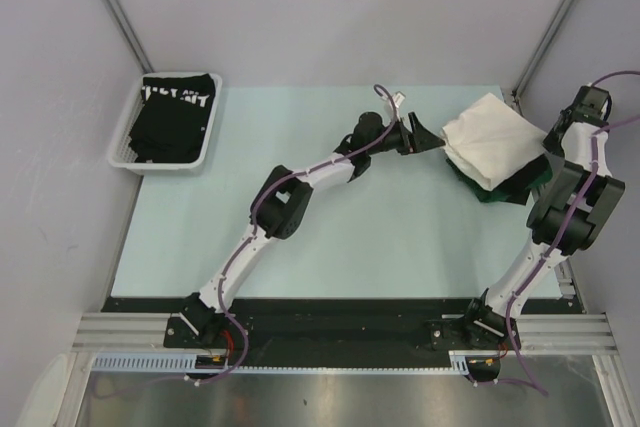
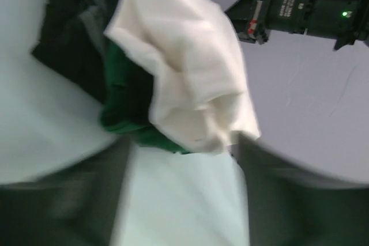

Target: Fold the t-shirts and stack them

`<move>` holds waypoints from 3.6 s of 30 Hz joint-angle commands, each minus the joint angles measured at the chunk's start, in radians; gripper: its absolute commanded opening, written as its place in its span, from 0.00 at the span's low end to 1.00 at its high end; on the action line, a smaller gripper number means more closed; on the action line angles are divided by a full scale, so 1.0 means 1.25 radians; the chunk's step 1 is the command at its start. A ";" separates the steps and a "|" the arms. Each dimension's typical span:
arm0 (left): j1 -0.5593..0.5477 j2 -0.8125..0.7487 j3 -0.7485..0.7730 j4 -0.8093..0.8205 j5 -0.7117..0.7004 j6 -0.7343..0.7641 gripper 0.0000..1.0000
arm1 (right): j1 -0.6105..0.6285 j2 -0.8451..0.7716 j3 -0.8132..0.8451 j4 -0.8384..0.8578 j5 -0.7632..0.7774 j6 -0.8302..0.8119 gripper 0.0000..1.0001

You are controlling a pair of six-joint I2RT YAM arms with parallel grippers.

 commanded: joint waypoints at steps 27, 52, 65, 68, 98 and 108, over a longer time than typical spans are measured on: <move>0.057 -0.282 -0.280 0.050 0.065 0.083 0.99 | 0.126 -0.194 0.112 0.029 0.226 -0.053 1.00; 0.108 -0.423 -0.438 0.000 0.101 0.135 1.00 | 0.019 -0.226 -0.113 0.115 -0.007 0.162 1.00; 0.110 -0.428 -0.438 -0.028 0.103 0.155 0.99 | 0.000 -0.240 -0.162 0.146 -0.137 0.231 0.99; 0.111 -0.426 -0.439 -0.029 0.104 0.154 1.00 | -0.003 -0.234 -0.174 0.167 -0.170 0.246 0.93; 0.119 -0.429 -0.452 -0.032 0.110 0.156 1.00 | -0.002 -0.153 -0.208 0.254 -0.305 0.322 0.34; 0.119 -0.429 -0.458 -0.033 0.112 0.156 0.99 | -0.010 -0.148 -0.209 0.255 -0.301 0.314 0.00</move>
